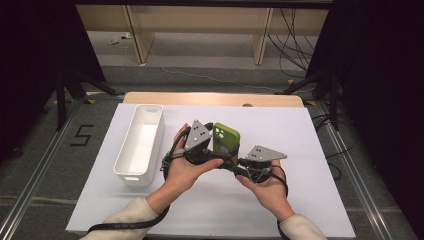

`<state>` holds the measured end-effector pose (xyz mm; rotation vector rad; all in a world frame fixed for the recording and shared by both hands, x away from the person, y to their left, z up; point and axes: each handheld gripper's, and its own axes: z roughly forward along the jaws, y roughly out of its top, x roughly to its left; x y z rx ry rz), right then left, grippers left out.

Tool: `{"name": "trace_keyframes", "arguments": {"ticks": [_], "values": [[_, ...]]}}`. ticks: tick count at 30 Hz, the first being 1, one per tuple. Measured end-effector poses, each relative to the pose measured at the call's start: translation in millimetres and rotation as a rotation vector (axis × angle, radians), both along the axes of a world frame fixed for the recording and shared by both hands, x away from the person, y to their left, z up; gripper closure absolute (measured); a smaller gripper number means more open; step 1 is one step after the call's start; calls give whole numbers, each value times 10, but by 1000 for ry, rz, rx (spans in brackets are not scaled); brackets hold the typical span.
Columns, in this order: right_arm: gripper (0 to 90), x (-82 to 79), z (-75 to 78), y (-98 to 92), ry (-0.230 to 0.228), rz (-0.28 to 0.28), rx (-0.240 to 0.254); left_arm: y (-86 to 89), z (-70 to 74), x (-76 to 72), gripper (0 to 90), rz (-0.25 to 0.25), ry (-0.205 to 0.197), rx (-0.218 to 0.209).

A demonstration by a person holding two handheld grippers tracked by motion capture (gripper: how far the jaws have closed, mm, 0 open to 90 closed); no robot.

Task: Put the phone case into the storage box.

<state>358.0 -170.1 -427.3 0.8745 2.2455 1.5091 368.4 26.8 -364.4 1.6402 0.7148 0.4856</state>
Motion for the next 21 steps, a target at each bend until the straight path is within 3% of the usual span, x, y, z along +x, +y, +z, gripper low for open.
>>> {"name": "trace_keyframes", "arguments": {"ticks": [21], "values": [[784, 5, -21, 25, 3, -10, -12, -52, -6, 30, 38, 41, 3, -1]]}}
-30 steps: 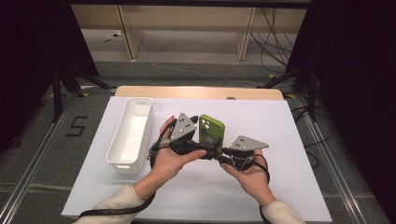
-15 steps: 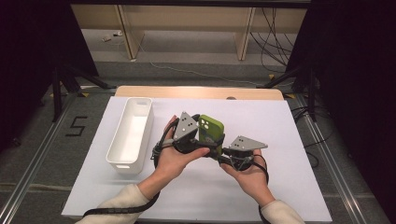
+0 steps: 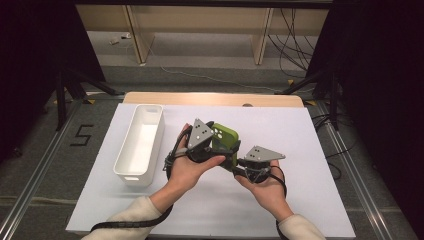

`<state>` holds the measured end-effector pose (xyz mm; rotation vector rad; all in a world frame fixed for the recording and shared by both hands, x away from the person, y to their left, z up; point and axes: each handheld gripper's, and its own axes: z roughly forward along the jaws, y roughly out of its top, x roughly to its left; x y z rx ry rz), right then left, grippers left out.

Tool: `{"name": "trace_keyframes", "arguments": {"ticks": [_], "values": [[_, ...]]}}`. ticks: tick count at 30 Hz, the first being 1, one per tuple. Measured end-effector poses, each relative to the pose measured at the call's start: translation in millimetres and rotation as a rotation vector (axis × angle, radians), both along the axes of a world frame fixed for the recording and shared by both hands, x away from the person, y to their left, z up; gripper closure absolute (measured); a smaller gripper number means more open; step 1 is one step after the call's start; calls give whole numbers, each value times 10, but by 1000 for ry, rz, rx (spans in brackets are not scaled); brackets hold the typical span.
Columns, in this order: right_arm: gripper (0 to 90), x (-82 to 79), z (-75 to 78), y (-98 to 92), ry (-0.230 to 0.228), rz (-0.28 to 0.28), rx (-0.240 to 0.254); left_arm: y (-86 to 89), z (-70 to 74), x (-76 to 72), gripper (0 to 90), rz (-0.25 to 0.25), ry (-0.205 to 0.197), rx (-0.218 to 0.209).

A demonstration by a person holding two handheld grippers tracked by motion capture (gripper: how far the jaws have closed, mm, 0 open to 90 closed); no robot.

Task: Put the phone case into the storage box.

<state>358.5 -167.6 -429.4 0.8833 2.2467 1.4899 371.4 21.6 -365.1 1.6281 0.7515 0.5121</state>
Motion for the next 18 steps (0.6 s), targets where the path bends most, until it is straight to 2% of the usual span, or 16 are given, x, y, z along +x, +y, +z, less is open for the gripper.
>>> {"name": "trace_keyframes", "arguments": {"ticks": [8, 18], "values": [[784, 4, -6, -5, -1, -9, -5, -25, -11, -18, 116, 7, 1, -8], [782, 13, -24, 1, -6, -19, 1, -27, -13, -21, 138, 9, 0, -13]]}}
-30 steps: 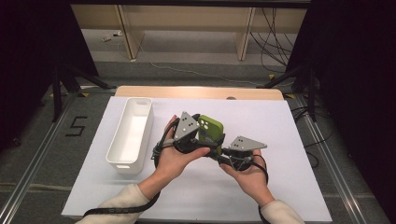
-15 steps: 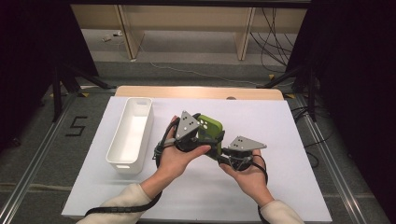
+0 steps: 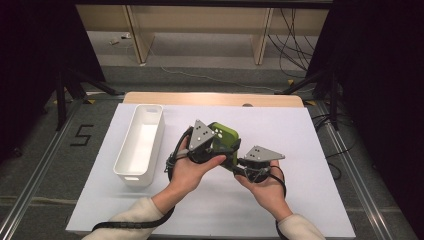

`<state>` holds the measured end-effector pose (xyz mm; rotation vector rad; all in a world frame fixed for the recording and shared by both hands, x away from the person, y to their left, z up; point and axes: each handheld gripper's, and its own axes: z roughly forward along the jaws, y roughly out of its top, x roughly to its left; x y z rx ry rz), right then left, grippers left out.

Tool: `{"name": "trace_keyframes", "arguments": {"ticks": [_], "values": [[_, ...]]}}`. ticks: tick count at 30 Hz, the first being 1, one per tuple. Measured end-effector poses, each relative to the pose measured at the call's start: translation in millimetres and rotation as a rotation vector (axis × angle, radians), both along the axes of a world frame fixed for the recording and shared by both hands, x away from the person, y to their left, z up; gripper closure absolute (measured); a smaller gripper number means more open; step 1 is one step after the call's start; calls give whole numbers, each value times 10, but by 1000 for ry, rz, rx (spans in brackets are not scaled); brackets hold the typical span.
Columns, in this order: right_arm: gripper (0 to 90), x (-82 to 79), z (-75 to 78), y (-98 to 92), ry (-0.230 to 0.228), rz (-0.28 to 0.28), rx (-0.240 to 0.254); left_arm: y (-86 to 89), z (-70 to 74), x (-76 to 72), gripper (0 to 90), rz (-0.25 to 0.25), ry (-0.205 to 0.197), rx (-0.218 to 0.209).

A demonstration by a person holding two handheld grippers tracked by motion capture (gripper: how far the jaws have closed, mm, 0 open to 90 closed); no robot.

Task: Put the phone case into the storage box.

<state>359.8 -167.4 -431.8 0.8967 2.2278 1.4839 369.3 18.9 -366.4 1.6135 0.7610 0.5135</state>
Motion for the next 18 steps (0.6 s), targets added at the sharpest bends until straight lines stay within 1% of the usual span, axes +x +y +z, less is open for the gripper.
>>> {"name": "trace_keyframes", "arguments": {"ticks": [4, 10, 16, 18], "values": [[780, 2, -5, -5, 2, -8, 3, 0, -1, 3, 142, -4, -1, -3], [776, 4, -12, -3, 0, -9, -1, 14, -8, 13, 145, -5, 8, -6], [775, 7, -14, -5, -4, -13, -1, 11, -5, 12, 148, -7, 5, -5], [771, 9, -15, -7, -4, -16, 7, 10, 0, 12, 149, -10, 2, -1]]}}
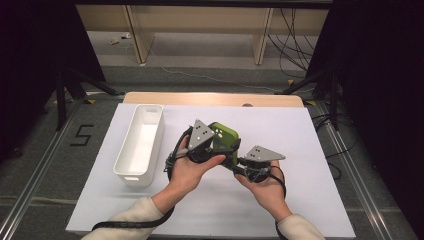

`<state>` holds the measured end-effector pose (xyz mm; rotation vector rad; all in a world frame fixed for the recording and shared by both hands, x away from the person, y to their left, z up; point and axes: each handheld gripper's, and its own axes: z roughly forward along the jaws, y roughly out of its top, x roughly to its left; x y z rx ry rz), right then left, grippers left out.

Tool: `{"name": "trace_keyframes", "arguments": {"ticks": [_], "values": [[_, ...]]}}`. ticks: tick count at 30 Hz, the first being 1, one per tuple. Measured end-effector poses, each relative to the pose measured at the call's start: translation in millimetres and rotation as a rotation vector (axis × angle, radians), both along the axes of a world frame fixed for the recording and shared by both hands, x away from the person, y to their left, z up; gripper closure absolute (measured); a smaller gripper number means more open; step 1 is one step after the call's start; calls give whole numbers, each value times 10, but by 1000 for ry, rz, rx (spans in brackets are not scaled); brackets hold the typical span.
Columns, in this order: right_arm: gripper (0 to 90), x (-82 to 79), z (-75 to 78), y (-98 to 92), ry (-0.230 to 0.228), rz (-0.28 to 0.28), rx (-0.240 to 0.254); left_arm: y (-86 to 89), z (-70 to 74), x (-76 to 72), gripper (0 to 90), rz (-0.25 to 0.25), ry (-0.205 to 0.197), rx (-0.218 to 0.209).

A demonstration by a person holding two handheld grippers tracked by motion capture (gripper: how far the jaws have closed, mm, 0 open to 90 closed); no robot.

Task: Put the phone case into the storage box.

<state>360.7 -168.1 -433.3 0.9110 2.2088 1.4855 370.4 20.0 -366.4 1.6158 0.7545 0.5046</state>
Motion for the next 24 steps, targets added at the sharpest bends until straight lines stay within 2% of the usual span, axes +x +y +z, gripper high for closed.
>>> {"name": "trace_keyframes", "arguments": {"ticks": [14, 16, 17, 18, 20, 21, 23, 24], "values": [[678, 23, -8, -23, 3, -16, 9, 12, 39, 4, 154, -6, -17, -6], [596, 30, -3, -23, -5, -13, 12, 20, 42, 11, 154, -8, -22, -2], [596, 30, -3, -23, -5, -13, 12, 20, 42, 11, 155, -8, -22, -2], [513, 40, -6, -26, 1, -5, 14, 25, 39, 16, 155, -4, -21, -2], [426, 59, -18, -31, 3, 9, 14, 30, 39, 21, 155, -4, -23, 0], [426, 59, -18, -31, 3, 9, 14, 34, 39, 24, 155, -1, -22, -1], [322, 62, -26, -35, 4, 24, 22, 51, 44, 36, 155, 3, -23, 0], [322, 62, -26, -35, 4, 24, 22, 51, 44, 36, 155, 3, -23, 0]]}}
